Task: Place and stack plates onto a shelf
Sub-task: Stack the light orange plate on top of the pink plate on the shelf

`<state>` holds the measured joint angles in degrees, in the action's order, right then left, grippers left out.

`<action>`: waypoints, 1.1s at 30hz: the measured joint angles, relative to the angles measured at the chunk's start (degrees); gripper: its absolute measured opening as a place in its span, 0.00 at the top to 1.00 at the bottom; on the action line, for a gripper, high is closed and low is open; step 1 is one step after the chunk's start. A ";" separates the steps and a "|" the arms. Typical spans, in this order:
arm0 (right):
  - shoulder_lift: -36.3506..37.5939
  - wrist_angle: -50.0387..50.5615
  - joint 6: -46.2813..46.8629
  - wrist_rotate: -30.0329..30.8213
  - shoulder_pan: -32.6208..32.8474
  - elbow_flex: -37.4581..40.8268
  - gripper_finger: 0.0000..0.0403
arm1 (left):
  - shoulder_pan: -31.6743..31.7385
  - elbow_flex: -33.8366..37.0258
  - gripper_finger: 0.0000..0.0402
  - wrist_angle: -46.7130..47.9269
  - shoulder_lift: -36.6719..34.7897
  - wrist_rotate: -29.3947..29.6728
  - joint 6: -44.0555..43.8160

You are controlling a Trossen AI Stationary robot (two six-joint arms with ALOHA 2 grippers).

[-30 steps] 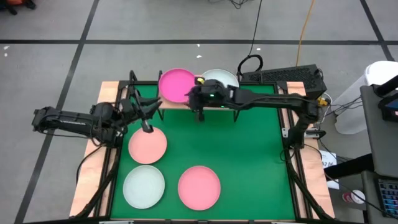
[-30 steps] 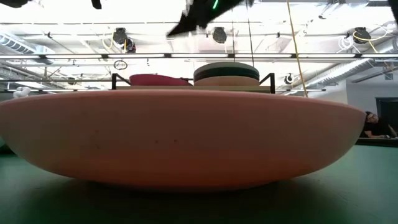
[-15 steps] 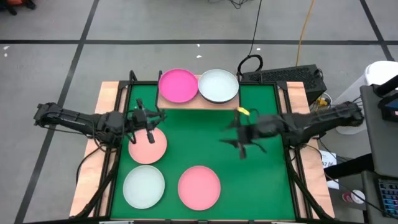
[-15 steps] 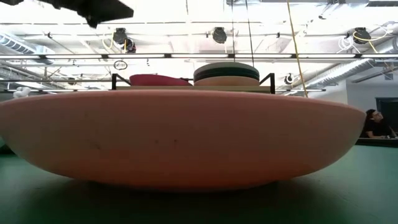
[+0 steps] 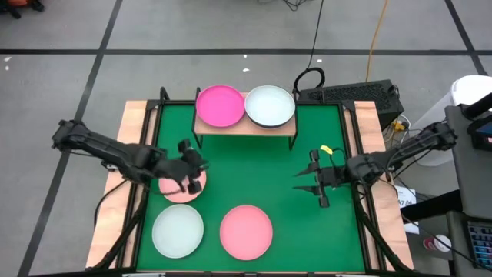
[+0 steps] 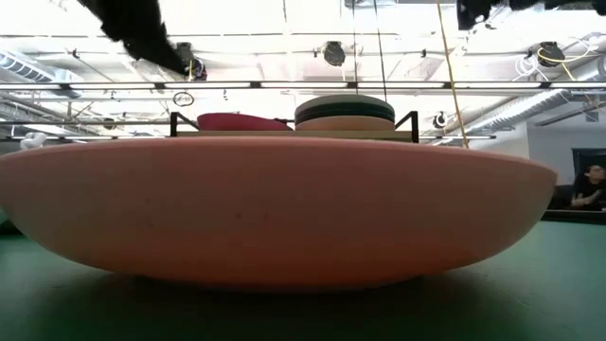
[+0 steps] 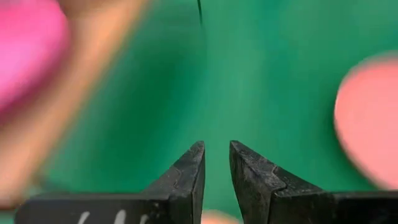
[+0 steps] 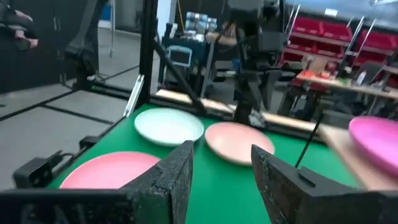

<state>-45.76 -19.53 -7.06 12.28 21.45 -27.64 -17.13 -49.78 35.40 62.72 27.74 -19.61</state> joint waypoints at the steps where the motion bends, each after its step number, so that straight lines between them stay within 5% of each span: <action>1: 0.10 -0.03 0.47 0.01 0.34 0.52 0.64 | -0.41 -1.14 0.80 4.03 2.48 -1.56 -3.08; 11: 0.14 0.03 1.56 -0.03 3.66 3.68 0.64 | -4.83 -3.32 0.80 10.40 17.06 -20.37 -21.77; 33: 0.12 1.00 1.43 -0.08 4.15 3.92 0.64 | -7.27 -3.36 0.80 15.36 29.59 -20.28 -33.25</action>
<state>-45.65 -18.53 -5.63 12.21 25.61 -23.73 -24.40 -53.15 50.76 92.31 7.46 -52.86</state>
